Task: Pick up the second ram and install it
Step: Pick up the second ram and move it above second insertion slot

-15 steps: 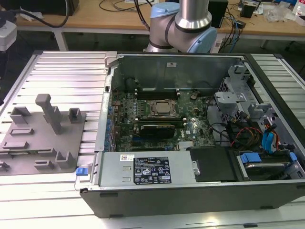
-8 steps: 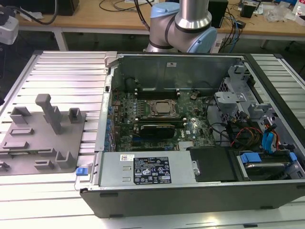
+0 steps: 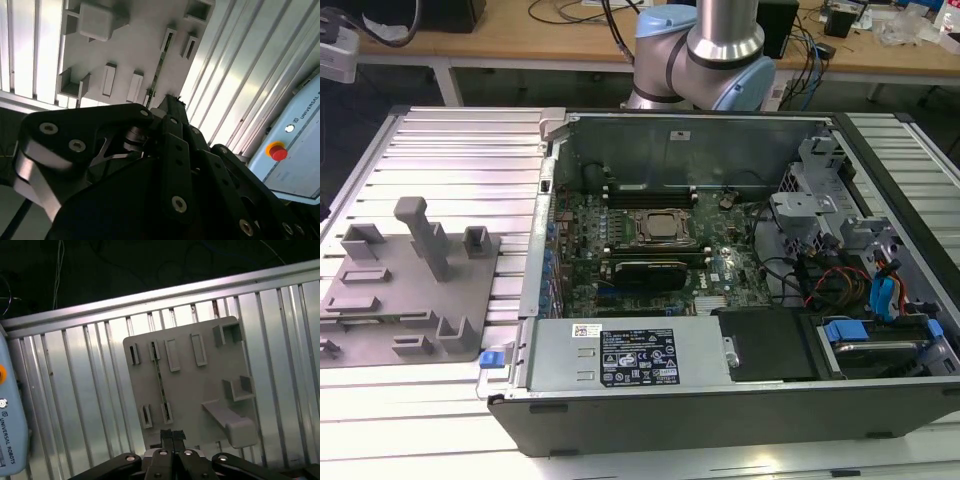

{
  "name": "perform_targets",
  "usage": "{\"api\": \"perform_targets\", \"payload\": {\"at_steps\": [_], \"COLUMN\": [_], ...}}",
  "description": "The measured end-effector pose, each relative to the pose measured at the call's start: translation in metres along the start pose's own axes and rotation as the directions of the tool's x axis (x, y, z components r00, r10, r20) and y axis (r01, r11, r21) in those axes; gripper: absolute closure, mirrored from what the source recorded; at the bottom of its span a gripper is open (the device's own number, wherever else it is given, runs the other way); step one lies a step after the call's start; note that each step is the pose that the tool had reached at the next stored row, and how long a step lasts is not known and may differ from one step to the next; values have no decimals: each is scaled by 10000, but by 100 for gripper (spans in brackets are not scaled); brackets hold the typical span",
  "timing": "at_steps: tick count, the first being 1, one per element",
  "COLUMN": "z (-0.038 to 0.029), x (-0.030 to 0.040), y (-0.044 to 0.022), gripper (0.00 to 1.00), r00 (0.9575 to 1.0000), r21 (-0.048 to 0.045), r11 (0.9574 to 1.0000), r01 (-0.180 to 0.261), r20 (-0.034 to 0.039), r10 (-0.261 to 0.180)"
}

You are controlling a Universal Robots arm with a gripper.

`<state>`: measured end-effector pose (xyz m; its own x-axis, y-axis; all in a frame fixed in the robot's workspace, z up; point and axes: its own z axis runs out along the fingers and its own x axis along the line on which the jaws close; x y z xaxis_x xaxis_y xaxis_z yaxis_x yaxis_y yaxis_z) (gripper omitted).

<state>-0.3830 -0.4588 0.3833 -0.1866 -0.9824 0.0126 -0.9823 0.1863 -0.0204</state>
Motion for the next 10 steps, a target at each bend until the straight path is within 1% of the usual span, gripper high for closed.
{"api": "perform_targets", "payload": {"at_steps": [4,6,8,9,10], "z": [0,0,0,0,3], "x": [0,0,0,1,2], "y": [0,0,0,0,0], "gripper": [89,76,76,70,70], "r00": [10000,10000,10000,10000,10000], "r21": [0,0,0,0,1], "r11": [10000,10000,10000,10000,10000], "r01": [11,14,16,18,23], "r20": [0,0,0,1,2], "r10": [-11,-14,-16,-18,-23]}}
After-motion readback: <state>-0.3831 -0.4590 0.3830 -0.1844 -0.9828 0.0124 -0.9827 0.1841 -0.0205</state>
